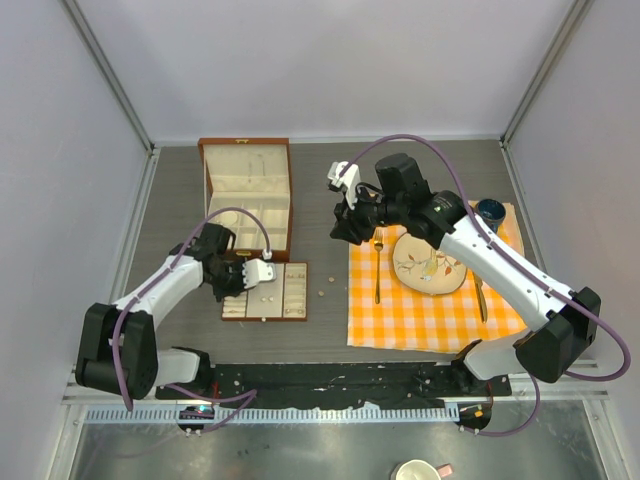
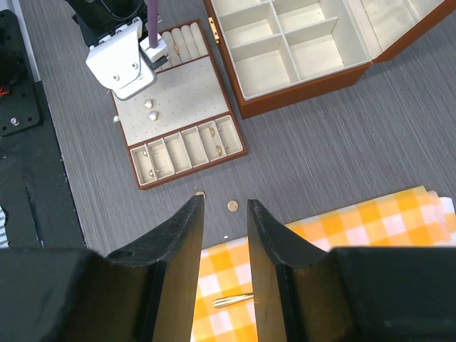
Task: Organize the mixed jewelry
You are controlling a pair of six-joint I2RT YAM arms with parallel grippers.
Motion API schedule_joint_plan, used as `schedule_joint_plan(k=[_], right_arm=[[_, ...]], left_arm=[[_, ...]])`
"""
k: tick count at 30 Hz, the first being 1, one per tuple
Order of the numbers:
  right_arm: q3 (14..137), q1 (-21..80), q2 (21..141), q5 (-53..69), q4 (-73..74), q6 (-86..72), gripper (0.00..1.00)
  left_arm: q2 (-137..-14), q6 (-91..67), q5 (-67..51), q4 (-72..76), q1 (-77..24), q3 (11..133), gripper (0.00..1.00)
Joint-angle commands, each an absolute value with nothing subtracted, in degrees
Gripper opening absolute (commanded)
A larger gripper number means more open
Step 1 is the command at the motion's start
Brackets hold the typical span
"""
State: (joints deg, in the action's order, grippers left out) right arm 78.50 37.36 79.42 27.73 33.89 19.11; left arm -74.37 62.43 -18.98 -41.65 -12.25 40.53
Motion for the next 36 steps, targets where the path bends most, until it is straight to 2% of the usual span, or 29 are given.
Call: schedule_joint_plan(k=[1, 10, 13, 14, 20, 26, 36], right_arm=[[79.10, 37.09, 78.66, 28.65, 31.46, 18.28, 0.36], [79.10, 36.83, 79.01, 28.83, 31.46, 18.28, 0.36], [79.10, 36.83, 78.84, 28.74, 31.55, 18.19, 0.37], [79.10, 36.83, 78.92, 28.74, 31.47, 18.19, 0.37], [79.01, 36.74, 78.84, 28.65, 31.46, 18.11, 0.36], [79.10, 36.74, 78.66, 28.83, 31.38, 17.93, 0.37], [78.75, 36.56, 78.22, 29.00, 31.38, 17.84, 0.36]], left_arm=[[-73.83, 63.37, -18.28, -39.82, -11.95, 39.11, 0.00], [-73.65, 63.02, -17.75, -39.55, -11.95, 38.41, 0.00], [-73.21, 62.84, -17.75, -40.25, -11.95, 38.67, 0.07], [-73.13, 62.58, -17.93, -40.60, -11.95, 38.93, 0.13], [-70.58, 61.96, -19.60, -43.68, -11.95, 41.39, 0.31], [-69.61, 61.96, -19.60, -45.26, -11.95, 42.63, 0.35], [-69.87, 61.53, -20.04, -44.56, -11.95, 43.86, 0.33]])
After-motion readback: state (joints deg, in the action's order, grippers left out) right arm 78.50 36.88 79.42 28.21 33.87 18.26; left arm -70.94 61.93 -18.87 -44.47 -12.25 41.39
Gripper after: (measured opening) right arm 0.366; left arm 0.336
